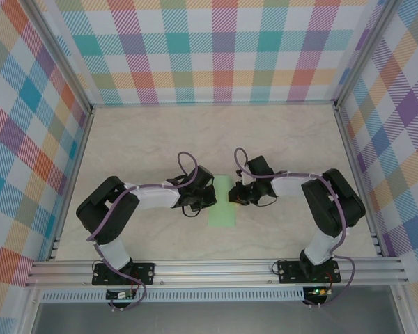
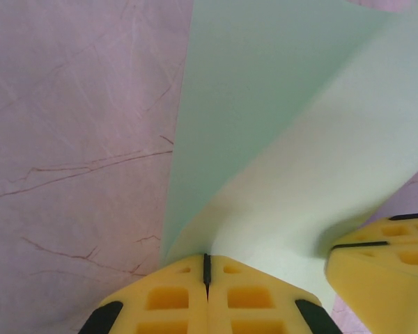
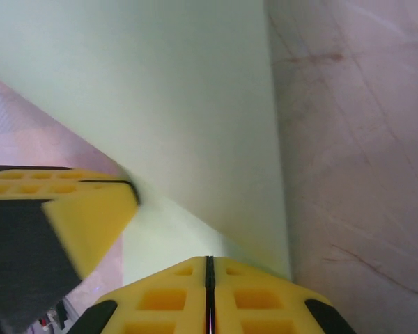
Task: Fold a paper plane with a square sheet of paper (pick it up from the middle)
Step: Fold the square sheet of paper in half at the center of the table.
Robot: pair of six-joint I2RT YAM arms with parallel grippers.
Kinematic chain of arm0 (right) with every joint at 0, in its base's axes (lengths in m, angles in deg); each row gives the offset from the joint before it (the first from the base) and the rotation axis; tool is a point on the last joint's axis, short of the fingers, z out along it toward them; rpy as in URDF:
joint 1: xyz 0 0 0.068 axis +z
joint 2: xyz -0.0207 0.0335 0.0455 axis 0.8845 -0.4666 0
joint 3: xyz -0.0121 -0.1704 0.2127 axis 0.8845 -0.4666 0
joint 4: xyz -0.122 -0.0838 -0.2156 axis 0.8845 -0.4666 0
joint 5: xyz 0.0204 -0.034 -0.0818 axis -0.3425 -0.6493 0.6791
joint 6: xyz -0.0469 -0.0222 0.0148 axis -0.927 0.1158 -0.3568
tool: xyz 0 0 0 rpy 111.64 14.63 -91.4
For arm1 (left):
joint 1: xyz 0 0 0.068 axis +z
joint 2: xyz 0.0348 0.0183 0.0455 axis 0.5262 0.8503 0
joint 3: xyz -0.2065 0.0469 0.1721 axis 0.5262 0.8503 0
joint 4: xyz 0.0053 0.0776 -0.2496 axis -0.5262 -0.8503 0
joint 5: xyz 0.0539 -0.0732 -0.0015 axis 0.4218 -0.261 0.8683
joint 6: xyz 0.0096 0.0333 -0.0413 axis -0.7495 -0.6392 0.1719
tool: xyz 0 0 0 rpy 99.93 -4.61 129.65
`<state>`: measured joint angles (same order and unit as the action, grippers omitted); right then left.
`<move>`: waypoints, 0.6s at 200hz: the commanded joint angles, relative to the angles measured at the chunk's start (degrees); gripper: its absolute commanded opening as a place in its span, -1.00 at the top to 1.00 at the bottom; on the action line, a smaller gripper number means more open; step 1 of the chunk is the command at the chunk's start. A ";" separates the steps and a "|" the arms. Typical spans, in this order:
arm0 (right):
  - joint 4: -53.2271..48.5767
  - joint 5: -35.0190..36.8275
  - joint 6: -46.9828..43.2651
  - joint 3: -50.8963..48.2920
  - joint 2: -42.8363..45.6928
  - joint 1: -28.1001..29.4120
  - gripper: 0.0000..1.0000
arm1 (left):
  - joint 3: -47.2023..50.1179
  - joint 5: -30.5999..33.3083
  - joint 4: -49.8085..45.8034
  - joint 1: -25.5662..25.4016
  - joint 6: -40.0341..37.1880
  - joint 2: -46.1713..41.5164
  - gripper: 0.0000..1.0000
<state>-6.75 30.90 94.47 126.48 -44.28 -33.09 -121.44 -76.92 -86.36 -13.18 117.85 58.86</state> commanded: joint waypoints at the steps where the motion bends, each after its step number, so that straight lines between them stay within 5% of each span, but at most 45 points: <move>1: -0.96 -2.49 -1.16 3.37 2.20 -0.83 0.81 | 2.61 2.13 -7.02 -0.91 -0.99 1.54 1.00; 120: 2.15 -0.19 -1.96 2.23 -6.66 -2.12 0.81 | 2.60 2.54 -7.61 -0.91 -1.26 1.35 1.00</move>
<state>-5.50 30.26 94.19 129.85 -48.87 -34.83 -121.44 -76.70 -86.38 -13.22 117.82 58.81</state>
